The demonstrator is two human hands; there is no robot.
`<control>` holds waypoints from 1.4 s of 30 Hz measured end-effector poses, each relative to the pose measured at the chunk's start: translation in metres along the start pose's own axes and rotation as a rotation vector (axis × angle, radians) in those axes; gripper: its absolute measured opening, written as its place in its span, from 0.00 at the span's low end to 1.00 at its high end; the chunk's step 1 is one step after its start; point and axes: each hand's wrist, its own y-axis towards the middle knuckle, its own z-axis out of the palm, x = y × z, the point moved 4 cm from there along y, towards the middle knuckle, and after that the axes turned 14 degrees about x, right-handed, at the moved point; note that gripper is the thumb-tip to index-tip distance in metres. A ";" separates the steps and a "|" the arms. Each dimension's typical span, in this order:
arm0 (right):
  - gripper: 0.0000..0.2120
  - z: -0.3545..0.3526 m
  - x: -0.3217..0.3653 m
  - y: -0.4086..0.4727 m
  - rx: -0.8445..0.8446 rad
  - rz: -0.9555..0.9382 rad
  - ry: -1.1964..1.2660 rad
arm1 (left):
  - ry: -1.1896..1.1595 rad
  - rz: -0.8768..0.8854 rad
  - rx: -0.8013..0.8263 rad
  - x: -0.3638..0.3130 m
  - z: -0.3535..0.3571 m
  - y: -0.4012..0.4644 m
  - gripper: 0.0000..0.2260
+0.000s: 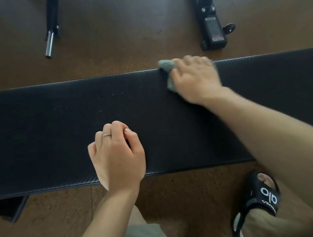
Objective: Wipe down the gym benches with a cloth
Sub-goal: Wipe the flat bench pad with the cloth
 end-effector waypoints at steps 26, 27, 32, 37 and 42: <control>0.29 0.011 -0.023 -0.033 0.105 0.179 0.120 | 0.008 0.021 -0.012 -0.003 0.001 -0.003 0.11; 0.29 0.014 -0.008 -0.039 0.105 0.167 0.119 | 0.005 0.021 -0.011 -0.003 0.001 -0.003 0.11; 0.29 0.042 0.060 -0.117 0.077 -0.106 0.082 | 0.003 0.020 -0.008 -0.002 0.001 -0.002 0.10; 0.27 0.060 0.026 -0.190 0.084 -0.194 -0.008 | -0.013 0.024 -0.016 -0.001 0.001 -0.003 0.11; 0.27 0.065 -0.013 -0.206 0.049 -0.069 -0.084 | -0.015 0.015 -0.025 -0.002 0.001 -0.004 0.12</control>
